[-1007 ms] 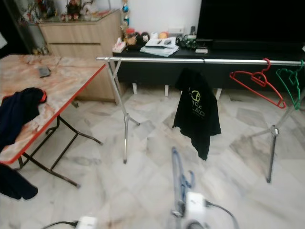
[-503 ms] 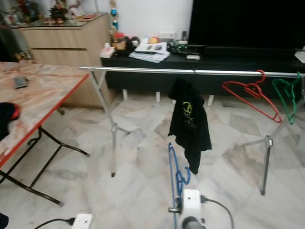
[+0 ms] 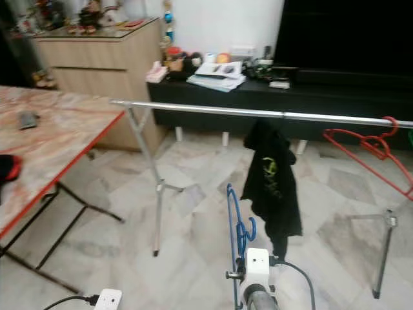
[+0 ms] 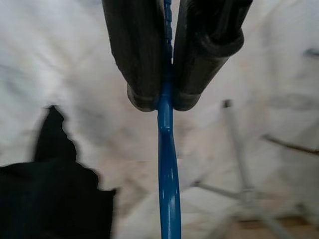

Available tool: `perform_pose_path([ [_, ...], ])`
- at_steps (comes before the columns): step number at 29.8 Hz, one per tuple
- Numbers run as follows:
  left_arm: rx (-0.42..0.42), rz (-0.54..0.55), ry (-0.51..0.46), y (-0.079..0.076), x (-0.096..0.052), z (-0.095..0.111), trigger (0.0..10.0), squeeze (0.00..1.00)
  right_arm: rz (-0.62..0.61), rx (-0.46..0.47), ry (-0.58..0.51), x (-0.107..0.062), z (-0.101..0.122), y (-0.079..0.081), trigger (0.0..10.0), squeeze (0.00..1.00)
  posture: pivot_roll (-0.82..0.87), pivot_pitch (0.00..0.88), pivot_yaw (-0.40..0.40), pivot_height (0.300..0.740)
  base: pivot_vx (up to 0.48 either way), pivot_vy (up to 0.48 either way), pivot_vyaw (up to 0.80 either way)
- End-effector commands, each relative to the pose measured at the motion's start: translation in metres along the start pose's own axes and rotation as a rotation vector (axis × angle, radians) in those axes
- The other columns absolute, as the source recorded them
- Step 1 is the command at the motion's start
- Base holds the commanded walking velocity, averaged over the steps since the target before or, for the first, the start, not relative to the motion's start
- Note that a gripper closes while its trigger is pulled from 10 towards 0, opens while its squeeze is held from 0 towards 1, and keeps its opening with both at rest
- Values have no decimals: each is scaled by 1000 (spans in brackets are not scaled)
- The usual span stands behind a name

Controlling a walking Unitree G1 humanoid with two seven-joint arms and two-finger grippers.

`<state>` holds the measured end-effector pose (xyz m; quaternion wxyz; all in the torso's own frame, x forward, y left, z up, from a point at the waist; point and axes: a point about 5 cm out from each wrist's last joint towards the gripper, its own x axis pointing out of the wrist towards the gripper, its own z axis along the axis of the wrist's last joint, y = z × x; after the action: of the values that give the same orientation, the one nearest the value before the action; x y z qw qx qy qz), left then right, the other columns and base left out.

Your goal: Hang hanger

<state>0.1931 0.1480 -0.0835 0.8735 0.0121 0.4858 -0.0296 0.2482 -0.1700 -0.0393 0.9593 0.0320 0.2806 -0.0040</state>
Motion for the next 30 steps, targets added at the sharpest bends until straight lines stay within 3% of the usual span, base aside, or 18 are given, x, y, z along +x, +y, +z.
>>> perform_pose_path([
  [1, 16, 34, 21, 14, -1, -6, 10000, 0, 29, 13, -66, 6, 17, 14, 10000, 0, 25, 7, 41, 740, 386, 0, 0],
  [11, 14, 31, 20, 14, -2, -7, 10000, 0, 46, -13, -112, 12, 35, 16, 10000, 0, 29, 0, 33, 740, 384, 0, 0],
  [16, 10, 32, 21, 15, -2, -8, 10000, 0, 56, -29, -129, 12, 39, 18, 10000, 0, 31, 0, 31, 740, 386, 0, 499],
  [30, 32, 34, 25, 18, -2, -9, 10000, 0, -23, 23, -173, 16, 54, 11, 10000, 0, 31, 0, 33, 740, 356, 0, 40],
])
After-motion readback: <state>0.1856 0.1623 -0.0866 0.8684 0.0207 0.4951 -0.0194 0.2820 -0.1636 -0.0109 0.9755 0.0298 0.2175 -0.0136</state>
